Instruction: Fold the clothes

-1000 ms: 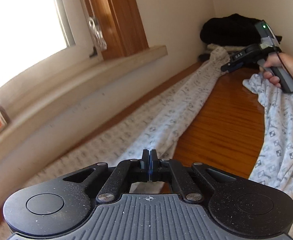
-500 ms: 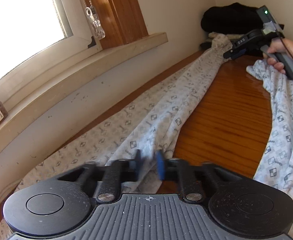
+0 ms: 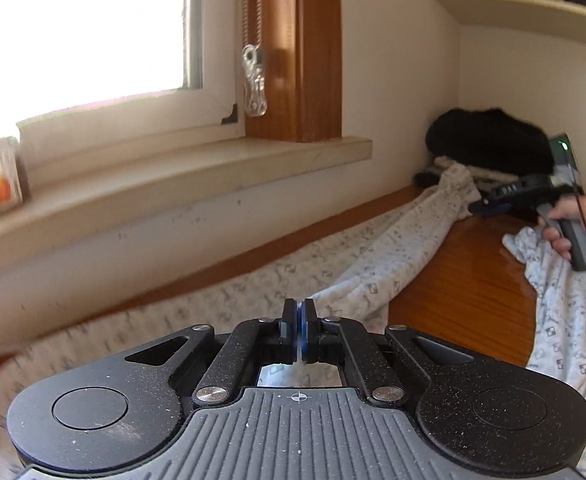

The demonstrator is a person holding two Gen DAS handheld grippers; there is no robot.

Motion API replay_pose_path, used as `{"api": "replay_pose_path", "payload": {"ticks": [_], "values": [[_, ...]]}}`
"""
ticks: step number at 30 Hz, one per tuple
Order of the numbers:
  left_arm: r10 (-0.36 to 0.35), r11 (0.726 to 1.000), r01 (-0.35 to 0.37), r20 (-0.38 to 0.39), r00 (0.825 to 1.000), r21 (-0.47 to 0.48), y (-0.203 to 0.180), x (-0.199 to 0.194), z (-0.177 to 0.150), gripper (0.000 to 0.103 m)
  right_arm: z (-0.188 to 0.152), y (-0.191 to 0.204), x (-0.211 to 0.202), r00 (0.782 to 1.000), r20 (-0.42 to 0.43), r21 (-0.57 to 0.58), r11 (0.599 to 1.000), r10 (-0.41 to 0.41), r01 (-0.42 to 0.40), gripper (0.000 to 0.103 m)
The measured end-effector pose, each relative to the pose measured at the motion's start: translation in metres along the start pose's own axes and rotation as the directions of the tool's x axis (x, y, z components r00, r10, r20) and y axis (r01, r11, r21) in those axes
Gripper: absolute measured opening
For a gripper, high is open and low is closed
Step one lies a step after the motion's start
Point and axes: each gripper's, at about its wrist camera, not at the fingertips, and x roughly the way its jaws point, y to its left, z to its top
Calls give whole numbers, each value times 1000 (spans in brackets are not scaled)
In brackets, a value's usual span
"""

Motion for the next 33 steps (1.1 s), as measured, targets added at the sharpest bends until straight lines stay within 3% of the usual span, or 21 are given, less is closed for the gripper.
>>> {"api": "replay_pose_path", "payload": {"ticks": [7, 11, 16, 20, 24, 25, 28, 31, 33], "values": [[-43, 999, 43, -9, 999, 1, 0, 4, 0, 2, 5, -13, -18, 1000, -3, 30, 999, 21, -21, 43], [-40, 999, 40, -10, 999, -2, 0, 4, -1, 2, 34, -16, -5, 997, 16, 151, 986, 76, -77, 43], [-35, 999, 35, -9, 999, -8, 0, 4, -2, 2, 58, -13, 26, 1000, -7, 194, 981, -20, 21, 43], [-37, 999, 37, -6, 999, -3, 0, 2, -2, 2, 62, -27, 47, 999, -43, 308, 951, -18, 31, 43], [-39, 999, 39, -8, 999, 0, -1, 2, -1, 2, 61, -22, 55, 998, -51, 297, 954, -34, 47, 43], [-39, 999, 39, -8, 999, 0, -1, 2, -1, 2, 60, -22, 57, 998, -52, 298, 954, -33, 47, 41], [-39, 999, 39, -4, 999, 0, -1, 2, -1, 2, 58, -21, 56, 998, -50, 292, 956, -25, 38, 16], [-38, 999, 38, 0, 999, -2, -1, 1, -1, 2, 65, -18, 42, 1000, -16, 270, 963, -24, 28, 5], [-43, 999, 43, 11, 999, 1, -1, -1, -1, 2, 71, -16, 28, 1000, 12, 247, 969, -13, 10, 5]]}}
